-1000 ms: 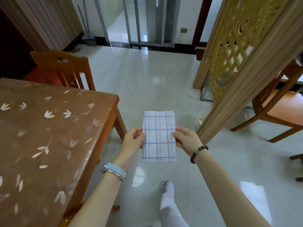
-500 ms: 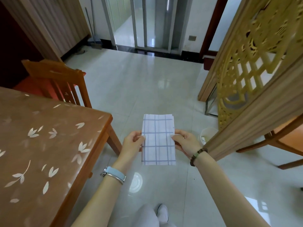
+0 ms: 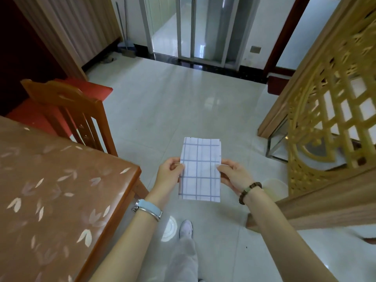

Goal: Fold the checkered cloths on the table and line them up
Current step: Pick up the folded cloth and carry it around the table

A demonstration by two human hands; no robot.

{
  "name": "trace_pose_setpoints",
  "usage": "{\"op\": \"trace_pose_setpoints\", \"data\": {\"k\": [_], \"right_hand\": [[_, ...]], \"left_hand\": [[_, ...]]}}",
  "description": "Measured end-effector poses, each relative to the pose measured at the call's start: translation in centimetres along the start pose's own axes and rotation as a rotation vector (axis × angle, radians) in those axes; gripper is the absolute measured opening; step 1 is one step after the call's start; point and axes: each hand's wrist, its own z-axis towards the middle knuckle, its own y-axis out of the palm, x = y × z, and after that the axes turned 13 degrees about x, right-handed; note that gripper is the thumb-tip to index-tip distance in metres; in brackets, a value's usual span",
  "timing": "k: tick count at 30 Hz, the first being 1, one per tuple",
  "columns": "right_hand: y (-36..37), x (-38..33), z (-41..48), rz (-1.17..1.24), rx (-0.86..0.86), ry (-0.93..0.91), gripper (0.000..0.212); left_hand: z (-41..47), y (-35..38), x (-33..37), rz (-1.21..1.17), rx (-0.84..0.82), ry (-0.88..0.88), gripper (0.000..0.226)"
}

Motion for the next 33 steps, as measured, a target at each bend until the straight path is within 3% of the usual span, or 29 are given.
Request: {"op": "trace_pose_setpoints", "data": {"k": [17,26,33], "right_hand": [[10.3,-11.6,14.7,-0.040,-0.039,-0.018,0.019],[13.3,-16.4,23.1,-0.093,-0.152,0.004,0.020],[15.6,-22.9,30.7,-0.205,-0.240,-0.092,0.022]], "left_hand": [[17.0,0.3,8.6,-0.112,0.105,-0.025,0.020],[24.3,2.1,11.2,-0.167,0.184,-0.031,0.019],[30.2,5.2,16.0,-0.222,0.303,0.012,0.026]]}}
